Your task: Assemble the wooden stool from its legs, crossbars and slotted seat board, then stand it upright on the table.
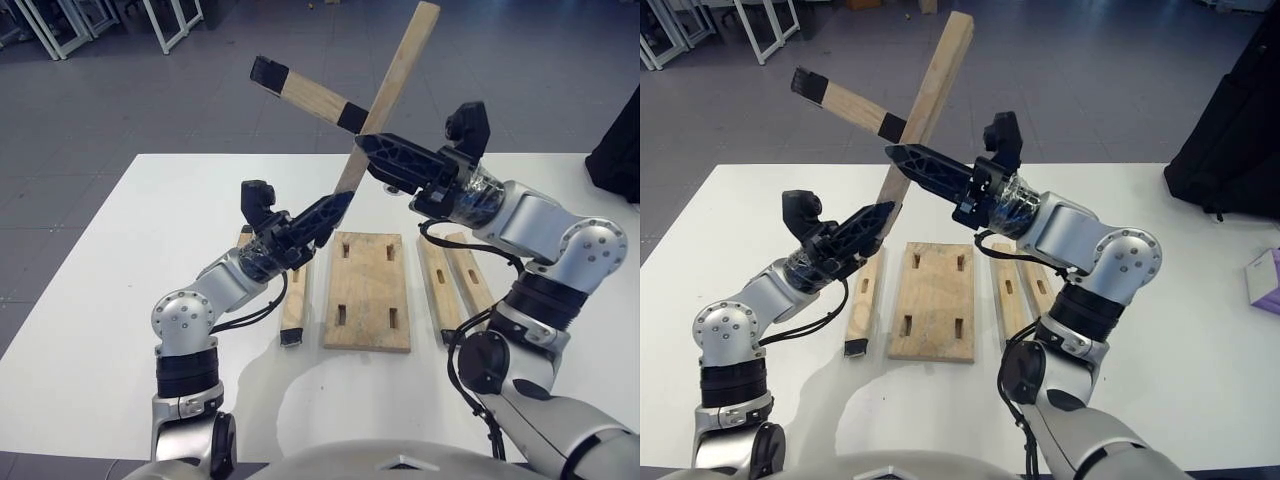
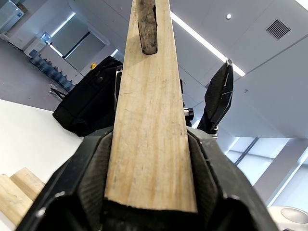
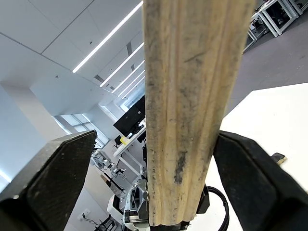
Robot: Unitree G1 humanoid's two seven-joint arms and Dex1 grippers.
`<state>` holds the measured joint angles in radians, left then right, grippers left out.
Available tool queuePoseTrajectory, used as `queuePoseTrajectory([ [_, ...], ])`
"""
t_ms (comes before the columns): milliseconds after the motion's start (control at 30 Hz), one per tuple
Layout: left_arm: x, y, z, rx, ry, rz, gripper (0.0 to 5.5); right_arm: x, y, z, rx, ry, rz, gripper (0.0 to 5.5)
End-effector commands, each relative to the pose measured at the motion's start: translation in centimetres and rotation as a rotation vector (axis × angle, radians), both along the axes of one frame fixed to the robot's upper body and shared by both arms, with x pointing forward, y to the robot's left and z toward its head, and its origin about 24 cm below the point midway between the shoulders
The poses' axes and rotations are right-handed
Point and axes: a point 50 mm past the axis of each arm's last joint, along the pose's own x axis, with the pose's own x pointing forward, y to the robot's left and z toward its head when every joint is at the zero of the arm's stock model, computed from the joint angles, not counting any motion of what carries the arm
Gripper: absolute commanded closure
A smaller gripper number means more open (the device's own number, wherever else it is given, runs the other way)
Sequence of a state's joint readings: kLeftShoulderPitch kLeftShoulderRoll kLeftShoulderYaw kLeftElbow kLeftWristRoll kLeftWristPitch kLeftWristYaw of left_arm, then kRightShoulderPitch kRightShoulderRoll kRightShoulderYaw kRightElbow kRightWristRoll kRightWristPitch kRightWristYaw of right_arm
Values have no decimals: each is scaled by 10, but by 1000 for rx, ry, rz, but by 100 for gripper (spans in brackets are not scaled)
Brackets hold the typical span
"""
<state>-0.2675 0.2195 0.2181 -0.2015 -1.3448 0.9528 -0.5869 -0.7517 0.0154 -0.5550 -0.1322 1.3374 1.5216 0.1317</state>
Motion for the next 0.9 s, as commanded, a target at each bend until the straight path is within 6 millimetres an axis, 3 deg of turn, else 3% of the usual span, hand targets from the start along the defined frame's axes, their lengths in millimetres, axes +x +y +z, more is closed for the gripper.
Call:
queuePoseTrajectory([
  [33,-11,-6,1,-17,7,-83,345,1,5,-6,-37,20,6,130],
  [133,-13,-4,2,-23,9,-89,345,3,3,-11,-58,38,-13,130],
  [367,-13,-3,-4,9,32,-76,345,-7,2,6,-6,-34,109,266],
  [500,-15,-6,-7,20,39,-91,345,-10,4,5,-9,-27,134,343],
  [767,-14,2,-13,104,40,-38,345,-9,-5,3,-63,-11,124,346],
  [900,-11,20,-4,79,24,35,259,-4,-10,2,-82,-4,80,348],
])
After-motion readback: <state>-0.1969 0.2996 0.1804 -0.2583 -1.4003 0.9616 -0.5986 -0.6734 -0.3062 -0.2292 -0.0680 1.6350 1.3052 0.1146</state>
